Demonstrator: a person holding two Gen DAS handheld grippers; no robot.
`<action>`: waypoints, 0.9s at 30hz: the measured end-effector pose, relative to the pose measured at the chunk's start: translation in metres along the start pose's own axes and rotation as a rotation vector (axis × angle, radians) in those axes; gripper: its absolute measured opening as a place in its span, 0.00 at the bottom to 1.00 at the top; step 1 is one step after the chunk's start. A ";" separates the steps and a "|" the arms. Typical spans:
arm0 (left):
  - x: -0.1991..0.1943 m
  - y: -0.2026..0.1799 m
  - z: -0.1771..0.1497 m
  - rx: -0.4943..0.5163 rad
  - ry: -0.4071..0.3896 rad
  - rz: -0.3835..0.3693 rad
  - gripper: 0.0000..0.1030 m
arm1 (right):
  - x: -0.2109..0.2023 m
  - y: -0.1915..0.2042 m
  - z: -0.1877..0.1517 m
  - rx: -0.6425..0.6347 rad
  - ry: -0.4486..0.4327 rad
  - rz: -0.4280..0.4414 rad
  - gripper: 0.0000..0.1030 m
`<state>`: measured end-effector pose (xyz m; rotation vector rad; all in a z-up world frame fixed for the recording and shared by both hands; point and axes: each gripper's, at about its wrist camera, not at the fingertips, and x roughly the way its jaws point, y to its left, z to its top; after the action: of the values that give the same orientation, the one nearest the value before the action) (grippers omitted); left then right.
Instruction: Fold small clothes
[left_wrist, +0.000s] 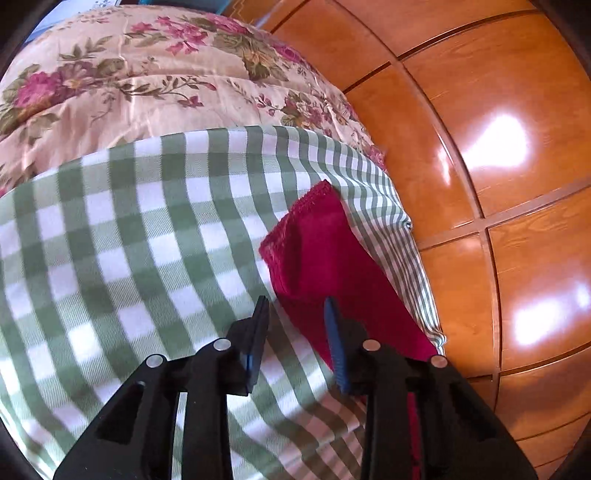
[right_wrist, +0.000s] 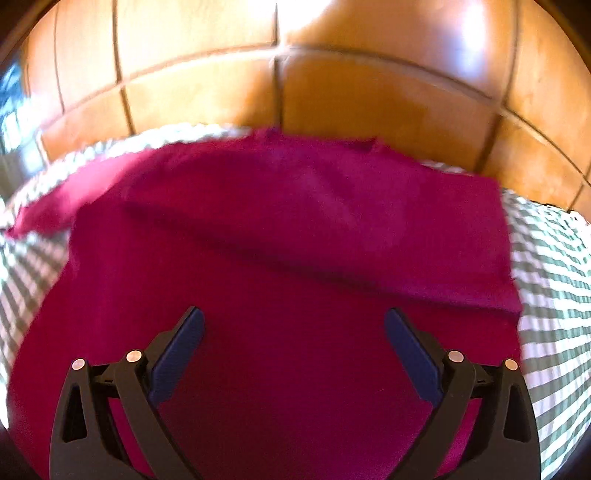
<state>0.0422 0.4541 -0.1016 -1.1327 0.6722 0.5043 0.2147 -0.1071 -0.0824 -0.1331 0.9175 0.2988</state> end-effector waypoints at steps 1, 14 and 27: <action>0.006 -0.002 0.004 0.004 0.008 0.007 0.24 | 0.004 0.003 -0.004 -0.007 0.011 -0.013 0.96; -0.011 -0.114 -0.022 0.299 0.008 -0.203 0.05 | 0.007 0.000 -0.005 0.026 0.028 0.026 0.97; 0.030 -0.252 -0.237 0.815 0.301 -0.342 0.07 | 0.005 -0.002 -0.007 0.043 0.021 0.036 0.97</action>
<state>0.1788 0.1444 -0.0226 -0.5220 0.8164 -0.2406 0.2131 -0.1100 -0.0903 -0.0800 0.9474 0.3113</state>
